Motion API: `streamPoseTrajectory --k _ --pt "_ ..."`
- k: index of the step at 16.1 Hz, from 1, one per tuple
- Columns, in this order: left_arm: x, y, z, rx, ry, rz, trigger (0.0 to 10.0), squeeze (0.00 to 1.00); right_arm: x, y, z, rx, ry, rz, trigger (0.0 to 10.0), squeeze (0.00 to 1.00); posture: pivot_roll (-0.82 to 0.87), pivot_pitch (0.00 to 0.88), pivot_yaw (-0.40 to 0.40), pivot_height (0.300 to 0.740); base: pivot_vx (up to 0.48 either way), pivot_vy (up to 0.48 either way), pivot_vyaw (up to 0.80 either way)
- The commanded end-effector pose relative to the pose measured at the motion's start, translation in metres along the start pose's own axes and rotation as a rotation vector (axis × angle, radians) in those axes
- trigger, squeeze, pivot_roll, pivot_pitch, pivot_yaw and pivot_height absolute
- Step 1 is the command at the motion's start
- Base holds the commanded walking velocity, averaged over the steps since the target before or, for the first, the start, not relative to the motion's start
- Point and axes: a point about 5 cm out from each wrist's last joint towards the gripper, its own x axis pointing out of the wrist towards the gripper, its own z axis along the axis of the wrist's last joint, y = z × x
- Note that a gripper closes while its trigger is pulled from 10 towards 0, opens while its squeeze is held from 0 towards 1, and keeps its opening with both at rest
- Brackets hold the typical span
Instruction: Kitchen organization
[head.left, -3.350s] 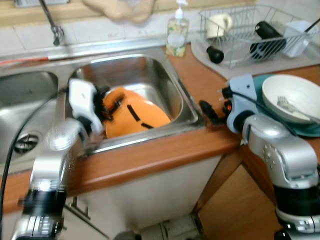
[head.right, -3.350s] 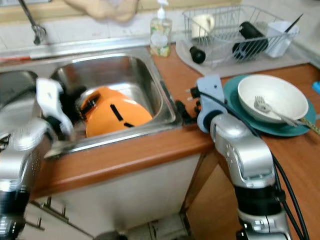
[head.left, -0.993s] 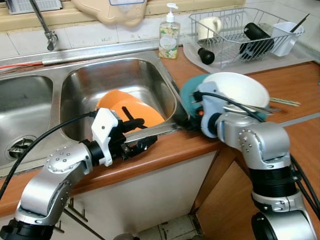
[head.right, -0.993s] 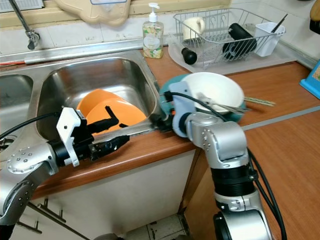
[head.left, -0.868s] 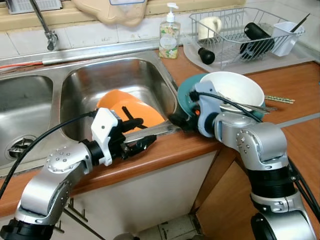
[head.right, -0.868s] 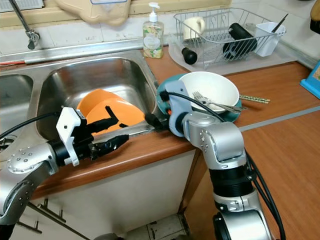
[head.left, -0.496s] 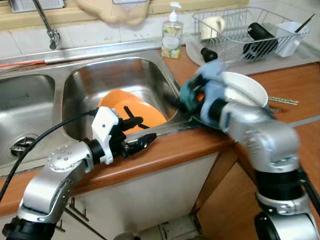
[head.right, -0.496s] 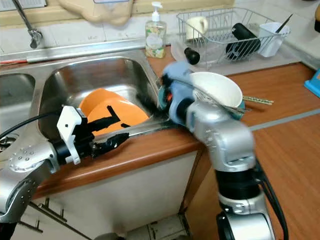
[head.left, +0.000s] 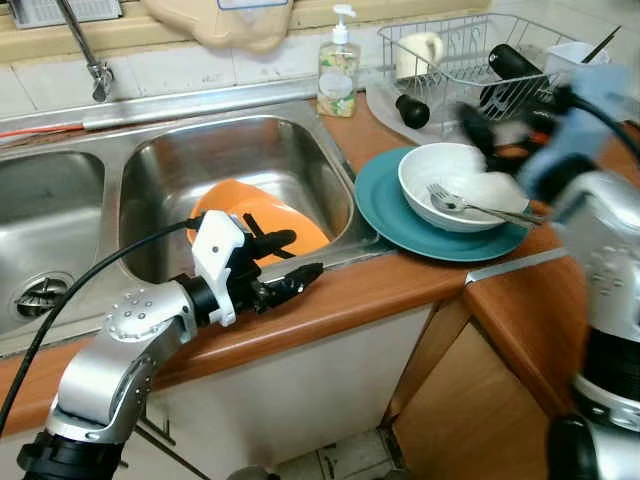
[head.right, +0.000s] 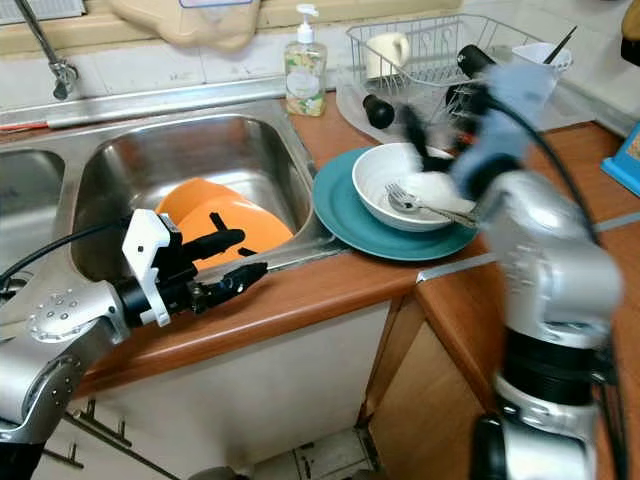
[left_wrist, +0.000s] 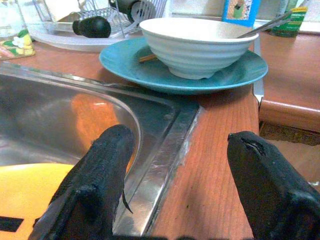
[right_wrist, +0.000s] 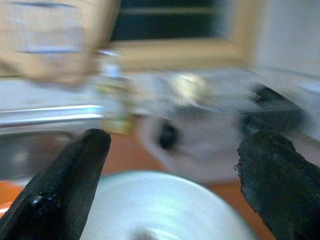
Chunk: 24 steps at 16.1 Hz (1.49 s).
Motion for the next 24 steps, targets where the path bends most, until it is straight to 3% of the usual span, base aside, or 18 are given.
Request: streamPoseTrajectory --k 1,2,4,5,7,12,24 --pt "0.001 -0.001 0.001 0.006 -0.003 0.002 10.0 0.00 -0.004 -0.017 0.001 0.016 -0.009 -0.090 10.0 0.00 -0.06 0.000 0.042 0.740 0.000 0.000 0.00" --pt "0.001 -0.001 0.000 0.001 -0.009 0.006 10.0 0.00 -0.011 -0.037 -0.003 0.012 0.016 -0.202 10.0 0.00 -0.06 0.000 0.038 0.740 0.000 0.000 0.00" --pt "0.001 -0.003 0.000 -0.002 -0.010 0.007 10.0 0.00 -0.026 -0.060 -0.016 -0.072 0.099 -0.352 10.0 0.00 -0.06 0.000 0.033 0.740 0.000 0.000 0.00" --pt "0.000 -0.003 -0.001 -0.005 -0.010 0.009 10.0 0.00 -0.036 -0.069 -0.024 -0.085 0.137 -0.415 10.0 0.00 -0.06 0.000 0.033 0.740 0.000 0.000 0.00" --pt "-0.001 -0.004 -0.002 -0.008 -0.008 0.009 10.0 0.00 -0.047 -0.074 -0.029 -0.073 0.154 -0.450 10.0 0.00 -0.07 0.000 0.037 0.740 0.000 0.000 0.00" --pt "0.000 -0.007 -0.004 -0.023 0.000 -0.028 10.0 0.00 -0.066 -0.057 -0.068 -0.156 0.343 -0.391 10.0 0.00 -0.08 0.000 0.039 0.740 0.000 0.000 0.00" --pt "-0.001 -0.010 -0.005 -0.030 0.000 -0.018 10.0 0.00 -0.044 0.000 -0.093 -0.061 0.409 -0.201 10.0 0.00 -0.07 0.000 0.021 0.740 0.000 0.000 0.00"
